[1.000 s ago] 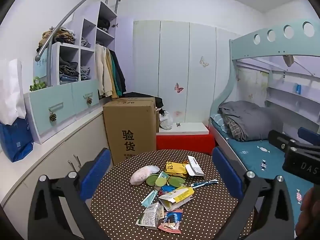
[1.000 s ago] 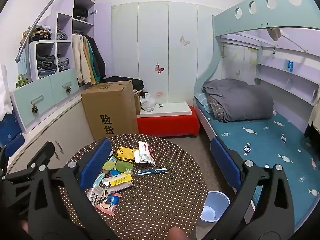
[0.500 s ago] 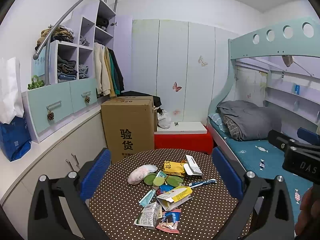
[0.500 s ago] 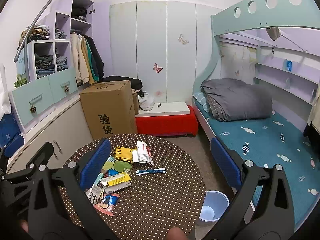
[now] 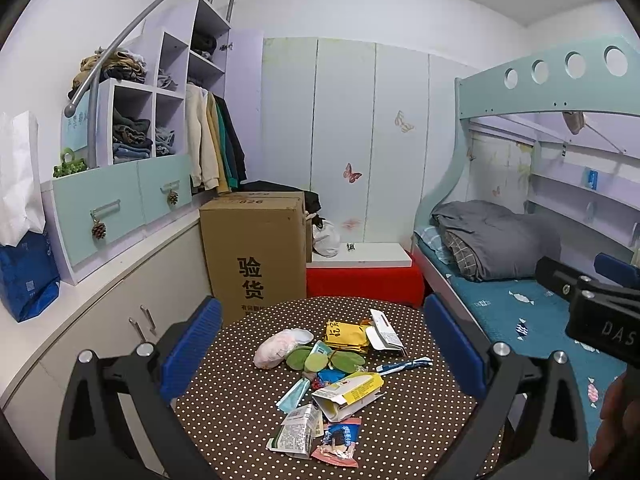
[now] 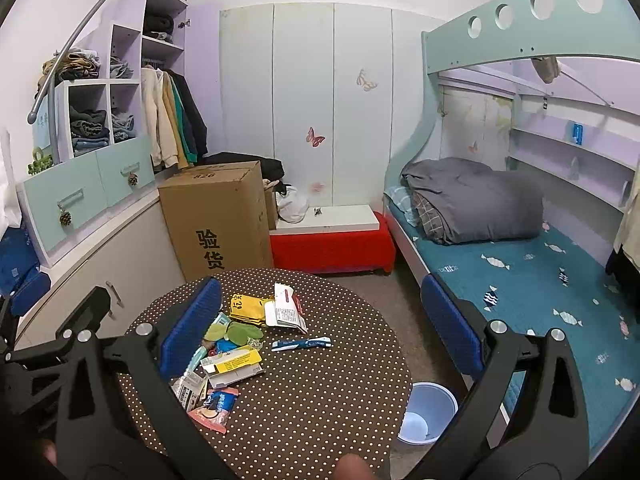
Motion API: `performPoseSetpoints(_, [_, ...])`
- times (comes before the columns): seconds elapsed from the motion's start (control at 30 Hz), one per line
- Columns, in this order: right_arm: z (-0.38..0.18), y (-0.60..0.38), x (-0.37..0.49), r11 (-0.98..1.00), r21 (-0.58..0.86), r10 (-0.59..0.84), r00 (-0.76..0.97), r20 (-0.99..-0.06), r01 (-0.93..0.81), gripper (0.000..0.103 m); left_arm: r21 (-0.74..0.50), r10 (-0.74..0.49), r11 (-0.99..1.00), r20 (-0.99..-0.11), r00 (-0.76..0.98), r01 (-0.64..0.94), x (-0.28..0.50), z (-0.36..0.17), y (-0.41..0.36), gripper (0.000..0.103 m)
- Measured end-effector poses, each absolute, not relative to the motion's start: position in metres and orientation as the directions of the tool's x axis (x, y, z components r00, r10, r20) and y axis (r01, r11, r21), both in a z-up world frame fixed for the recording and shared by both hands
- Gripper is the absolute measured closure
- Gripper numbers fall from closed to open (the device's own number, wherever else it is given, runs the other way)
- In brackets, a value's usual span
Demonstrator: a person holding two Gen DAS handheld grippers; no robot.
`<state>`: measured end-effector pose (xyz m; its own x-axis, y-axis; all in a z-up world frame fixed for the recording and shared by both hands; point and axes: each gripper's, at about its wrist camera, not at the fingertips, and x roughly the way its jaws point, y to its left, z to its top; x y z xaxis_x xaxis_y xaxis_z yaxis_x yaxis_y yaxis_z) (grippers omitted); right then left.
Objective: Collect trash
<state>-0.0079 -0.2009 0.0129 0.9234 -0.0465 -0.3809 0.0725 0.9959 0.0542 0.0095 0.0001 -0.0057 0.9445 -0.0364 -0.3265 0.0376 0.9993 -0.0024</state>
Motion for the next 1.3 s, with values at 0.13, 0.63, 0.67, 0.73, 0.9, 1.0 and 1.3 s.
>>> performPoseSetpoints(0.13, [0.013, -0.202, -0.007, 0.996, 0.052, -0.048, 0.922, -0.384, 0.074, 0.006, -0.004, -0.038, 0.999, -0.331, 0.943, 0.039, 0.011, -0.008, 0.002, 0.004])
performPoseSetpoints(0.63, [0.003, -0.188, 0.009, 0.997, 0.028, -0.049, 0.907, -0.418, 0.067, 0.006, -0.017, -0.029, 1.000, -0.381, 0.924, 0.024, 0.025, -0.028, 0.017, 0.004])
performPoseSetpoints(0.67, [-0.001, -0.188, 0.011, 0.998, 0.026, -0.045, 0.902, -0.428, 0.062, 0.006, -0.017, -0.025, 1.000, -0.387, 0.922, 0.020, 0.026, -0.031, 0.019, 0.004])
performPoseSetpoints(0.73, [-0.010, -0.187, 0.019, 0.998, 0.016, -0.040, 0.891, -0.452, 0.053, 0.006, -0.012, -0.014, 1.000, -0.408, 0.913, 0.010, 0.030, -0.039, 0.023, 0.004])
performPoseSetpoints(0.9, [-0.053, -0.179, 0.050, 1.000, -0.006, 0.004, 0.823, -0.569, -0.009, 0.006, 0.012, 0.034, 0.999, -0.477, 0.878, -0.032, 0.042, -0.069, 0.039, 0.004])
performPoseSetpoints(1.0, [-0.082, -0.174, 0.062, 0.999, 0.006, 0.043, 0.777, -0.628, -0.050, 0.006, 0.026, 0.058, 0.998, -0.509, 0.859, -0.052, 0.047, -0.083, 0.049, 0.004])
performPoseSetpoints(1.3, [-0.163, -0.141, 0.089, 0.988, 0.056, 0.133, 0.629, -0.766, -0.142, 0.006, 0.070, 0.094, 0.995, -0.606, 0.790, -0.065, 0.056, -0.130, 0.070, 0.004])
